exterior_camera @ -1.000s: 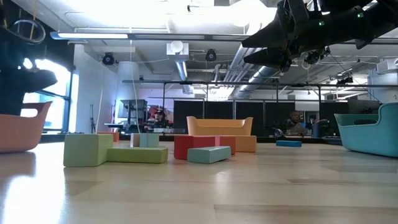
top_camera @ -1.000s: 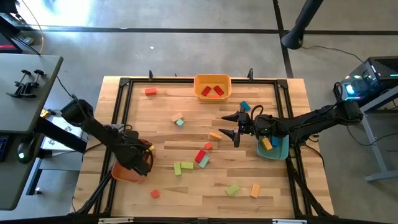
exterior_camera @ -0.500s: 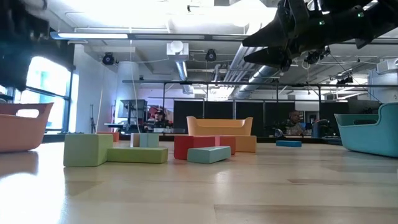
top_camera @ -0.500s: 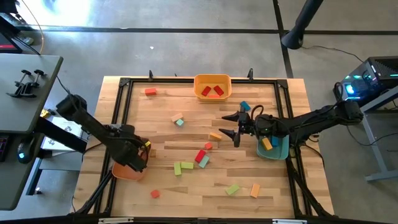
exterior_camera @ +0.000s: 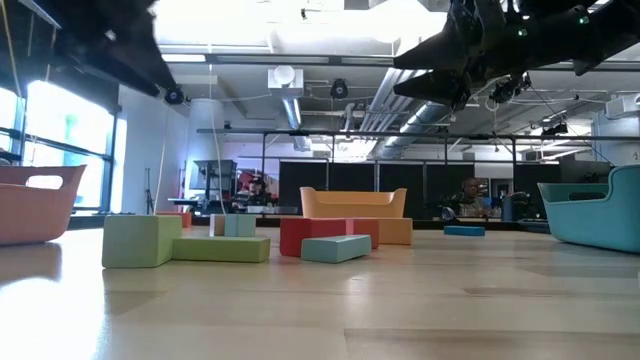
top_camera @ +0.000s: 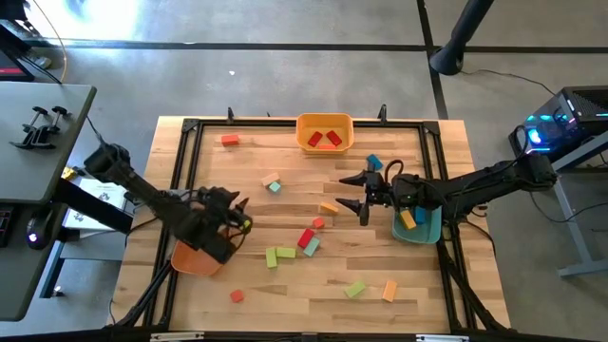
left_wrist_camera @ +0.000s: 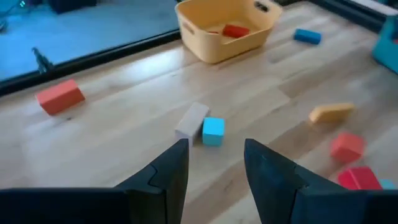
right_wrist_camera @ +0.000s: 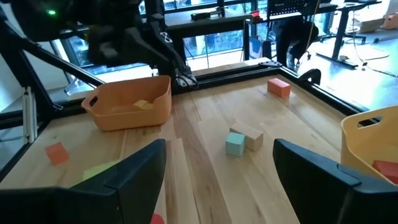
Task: Sort blocks by size
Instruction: Put the blue thin rectangular block into the yellow bin
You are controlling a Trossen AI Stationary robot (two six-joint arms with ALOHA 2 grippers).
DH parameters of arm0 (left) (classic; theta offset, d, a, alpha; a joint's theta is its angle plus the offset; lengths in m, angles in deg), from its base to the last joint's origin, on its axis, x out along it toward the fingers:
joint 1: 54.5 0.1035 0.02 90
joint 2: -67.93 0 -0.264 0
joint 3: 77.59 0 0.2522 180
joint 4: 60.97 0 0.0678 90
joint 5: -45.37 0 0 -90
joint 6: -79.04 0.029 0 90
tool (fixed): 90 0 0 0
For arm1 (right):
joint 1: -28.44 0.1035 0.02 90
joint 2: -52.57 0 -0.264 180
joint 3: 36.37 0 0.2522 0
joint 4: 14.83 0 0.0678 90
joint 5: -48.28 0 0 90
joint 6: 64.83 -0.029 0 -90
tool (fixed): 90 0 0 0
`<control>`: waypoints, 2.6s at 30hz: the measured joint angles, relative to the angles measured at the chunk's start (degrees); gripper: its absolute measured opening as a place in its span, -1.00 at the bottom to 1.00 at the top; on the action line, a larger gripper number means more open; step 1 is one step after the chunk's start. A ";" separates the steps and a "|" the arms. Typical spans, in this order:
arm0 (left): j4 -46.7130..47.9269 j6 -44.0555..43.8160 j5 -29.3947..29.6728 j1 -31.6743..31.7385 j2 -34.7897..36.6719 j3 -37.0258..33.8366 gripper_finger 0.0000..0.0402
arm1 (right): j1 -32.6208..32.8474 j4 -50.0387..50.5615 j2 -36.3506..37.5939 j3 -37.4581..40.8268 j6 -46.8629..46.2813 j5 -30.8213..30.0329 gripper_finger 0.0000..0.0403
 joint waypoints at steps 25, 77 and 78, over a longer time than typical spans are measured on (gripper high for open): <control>-102.90 76.21 -28.20 22.34 -7.47 -19.58 -0.12 | -22.24 54.93 1.56 -5.57 -12.79 -12.53 0.45; -114.88 123.81 -46.27 29.42 -18.97 -13.56 0.00 | -16.90 6.62 -8.04 -0.22 0.88 33.12 -0.37; -114.25 124.22 -47.72 29.95 -18.96 -12.65 0.04 | -16.55 4.96 -8.04 -0.22 0.32 33.91 -0.37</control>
